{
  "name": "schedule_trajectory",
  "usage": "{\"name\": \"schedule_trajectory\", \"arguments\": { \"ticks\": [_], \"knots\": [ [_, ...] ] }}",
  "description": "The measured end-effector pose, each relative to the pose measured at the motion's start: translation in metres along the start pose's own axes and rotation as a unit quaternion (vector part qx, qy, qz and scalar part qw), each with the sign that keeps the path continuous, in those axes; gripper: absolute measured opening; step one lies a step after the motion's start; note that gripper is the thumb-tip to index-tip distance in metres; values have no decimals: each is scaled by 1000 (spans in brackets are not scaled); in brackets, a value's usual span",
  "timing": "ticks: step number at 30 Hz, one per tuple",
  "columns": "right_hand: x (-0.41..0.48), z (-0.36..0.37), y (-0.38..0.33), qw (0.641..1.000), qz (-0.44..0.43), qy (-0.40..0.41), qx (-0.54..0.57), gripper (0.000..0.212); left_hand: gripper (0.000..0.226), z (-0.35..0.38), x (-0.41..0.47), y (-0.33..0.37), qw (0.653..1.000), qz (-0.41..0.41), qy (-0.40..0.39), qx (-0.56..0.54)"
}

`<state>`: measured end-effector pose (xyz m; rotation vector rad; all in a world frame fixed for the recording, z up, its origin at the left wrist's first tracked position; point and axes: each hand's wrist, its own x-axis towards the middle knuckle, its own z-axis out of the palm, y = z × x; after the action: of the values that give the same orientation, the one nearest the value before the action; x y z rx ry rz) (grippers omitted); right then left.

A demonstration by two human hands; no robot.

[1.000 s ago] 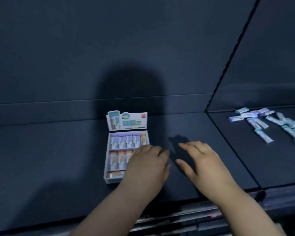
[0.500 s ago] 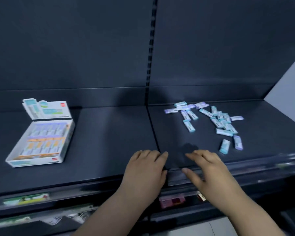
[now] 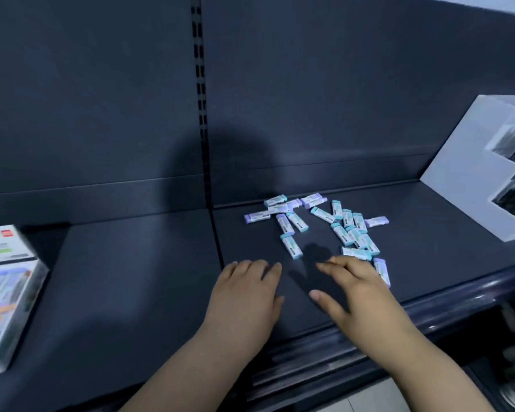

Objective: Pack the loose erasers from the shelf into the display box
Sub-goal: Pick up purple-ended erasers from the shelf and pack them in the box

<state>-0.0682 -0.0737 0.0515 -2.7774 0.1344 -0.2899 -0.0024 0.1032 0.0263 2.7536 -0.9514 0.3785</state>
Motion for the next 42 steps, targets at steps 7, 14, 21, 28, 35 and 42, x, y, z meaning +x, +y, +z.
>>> {"name": "schedule_trajectory", "arguments": {
  "ticks": [7, 14, 21, 28, 35, 42],
  "knots": [
    [17, 11, 29, 999, 40, -5, 21, 49, 52, 15, 37, 1, 998, 21, -59, 1],
    [48, 5, 69, 999, 29, 4, 42, 46, 49, 26, 66, 16, 997, 19, -79, -10],
    [90, -11, 138, 999, -27, -35, 24, 40, 52, 37, 103, 62, 996, -58, -64, -17],
    [120, -37, 203, 967, -78, -242, 30, 42, 44, 53, 138, 119, 992, -107, -63, -28],
    [103, -43, 212, 944, -159, -289, -3, 60, 27, 48, 143, 151, 985, -145, -92, -35],
    [91, -16, 213, 964, -212, -160, 15, 63, 35, 56, 139, 163, 977, -198, -79, -2]
  ]
}}
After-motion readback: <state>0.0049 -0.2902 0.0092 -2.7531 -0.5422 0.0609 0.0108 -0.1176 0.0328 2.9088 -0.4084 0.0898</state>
